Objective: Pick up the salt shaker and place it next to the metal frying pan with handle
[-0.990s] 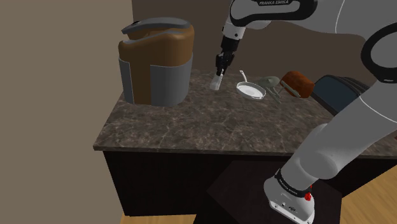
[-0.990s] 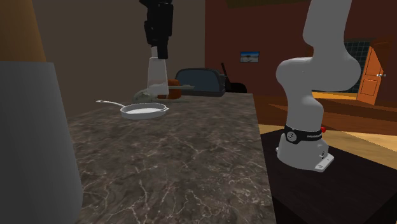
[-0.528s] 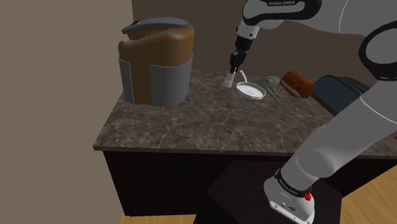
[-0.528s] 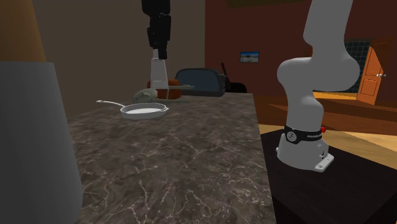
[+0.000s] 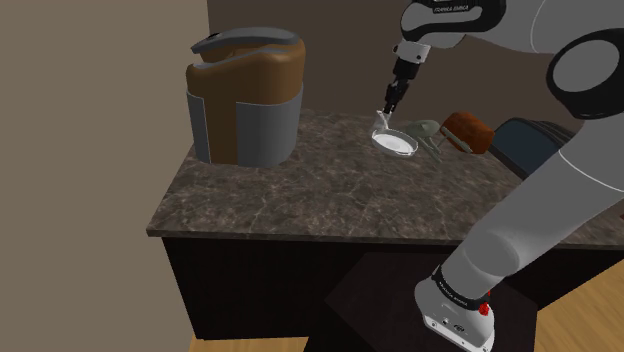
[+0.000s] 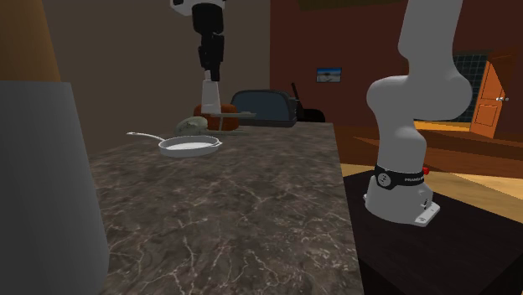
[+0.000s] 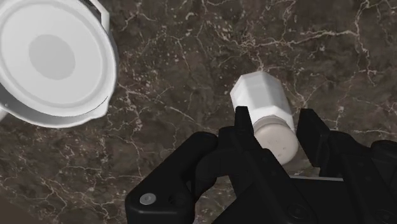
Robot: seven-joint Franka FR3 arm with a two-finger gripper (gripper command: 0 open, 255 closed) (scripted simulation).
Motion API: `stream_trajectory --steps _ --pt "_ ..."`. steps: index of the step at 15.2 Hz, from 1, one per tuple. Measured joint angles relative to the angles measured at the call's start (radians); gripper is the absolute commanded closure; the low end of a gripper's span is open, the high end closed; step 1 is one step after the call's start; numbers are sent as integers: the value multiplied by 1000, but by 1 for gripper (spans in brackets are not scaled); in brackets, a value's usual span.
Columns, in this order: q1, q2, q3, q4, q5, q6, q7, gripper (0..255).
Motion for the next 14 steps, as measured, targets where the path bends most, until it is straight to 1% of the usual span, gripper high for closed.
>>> stream_trajectory --steps 2,3,14 --pt "-25 33 -32 53 6 -25 -58 255" --pt "-32 41 -41 51 8 -17 -75 255" --pt "-40 61 -51 -69 16 120 -104 255"
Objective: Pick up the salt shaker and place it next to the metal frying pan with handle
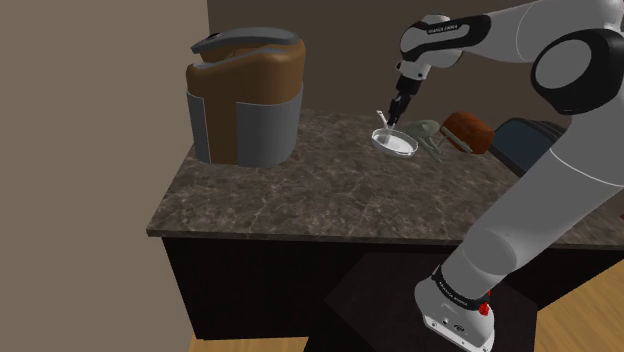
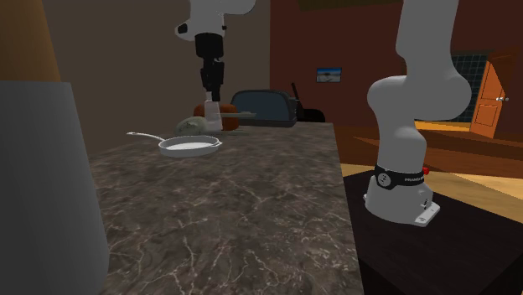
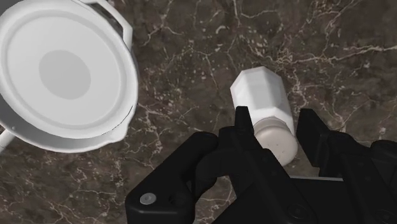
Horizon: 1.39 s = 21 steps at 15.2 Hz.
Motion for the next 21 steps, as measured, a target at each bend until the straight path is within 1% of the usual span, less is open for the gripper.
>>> stream_trajectory --steps 11,21 --pt "-1 37 -2 -106 18 139 -20 255" --pt "-2 94 -1 -182 49 267 -46 255"
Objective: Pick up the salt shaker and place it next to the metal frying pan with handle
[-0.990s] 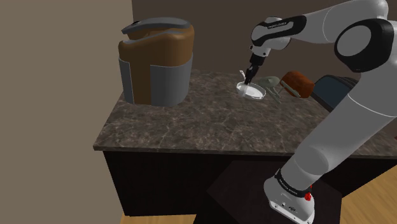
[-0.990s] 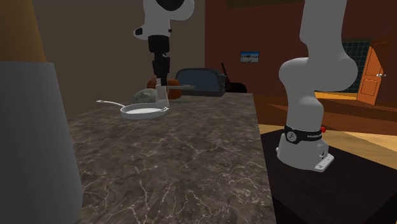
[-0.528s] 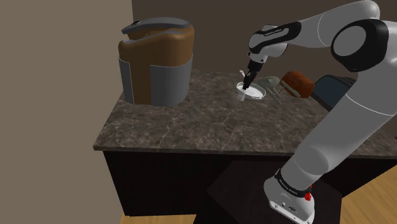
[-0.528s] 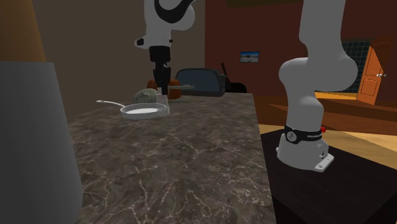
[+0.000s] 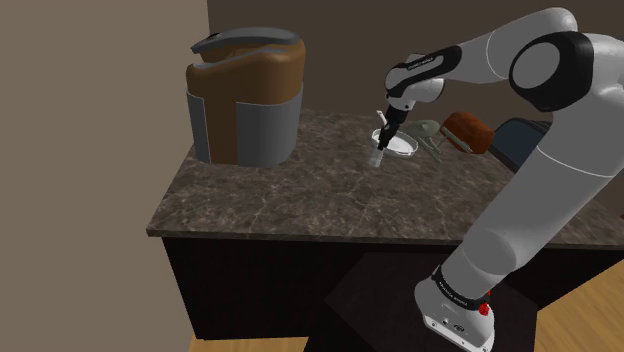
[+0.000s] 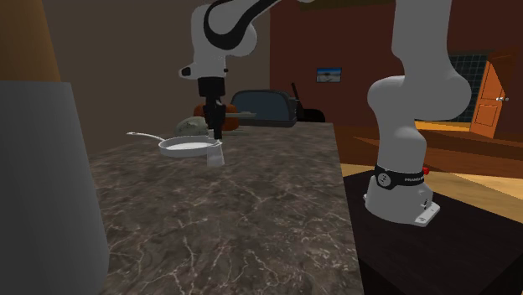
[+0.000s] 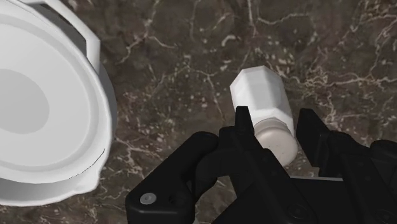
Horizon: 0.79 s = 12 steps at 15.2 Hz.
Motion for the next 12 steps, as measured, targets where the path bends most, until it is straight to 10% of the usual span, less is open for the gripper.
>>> stream_trajectory --steps 6,7,12 --pt "-1 5 -1 -2 3 7 -4 255" --pt "-1 5 -1 -2 3 7 -4 0" --pt "-1 5 -1 -2 3 7 -4 0"
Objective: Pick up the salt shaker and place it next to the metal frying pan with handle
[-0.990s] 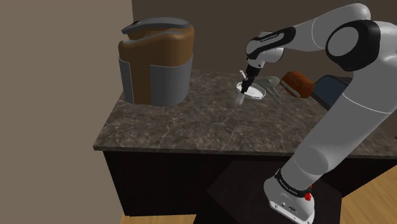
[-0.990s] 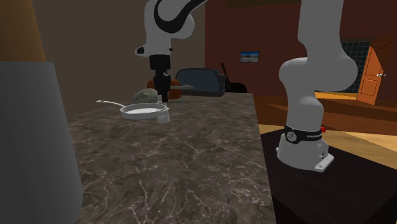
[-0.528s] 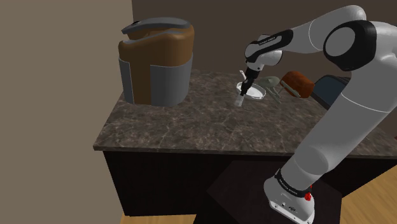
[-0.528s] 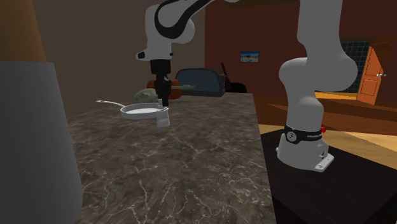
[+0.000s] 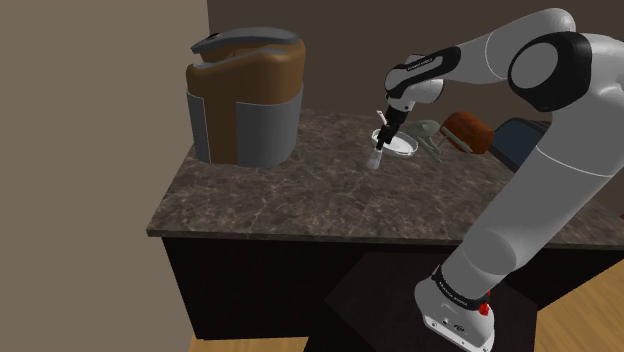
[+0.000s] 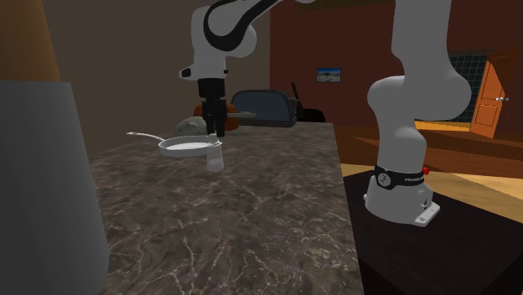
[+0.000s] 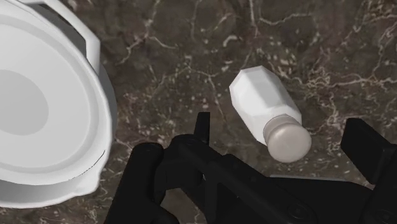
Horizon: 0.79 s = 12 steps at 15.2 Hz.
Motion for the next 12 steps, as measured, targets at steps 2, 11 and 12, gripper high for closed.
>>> stream_trajectory --steps 2,11,12 --pt "0 -6 0 12 -4 -17 3 0" --pt "-1 -48 -4 78 -28 -122 19 0" --pt "-1 -48 -4 78 -28 -122 19 0"
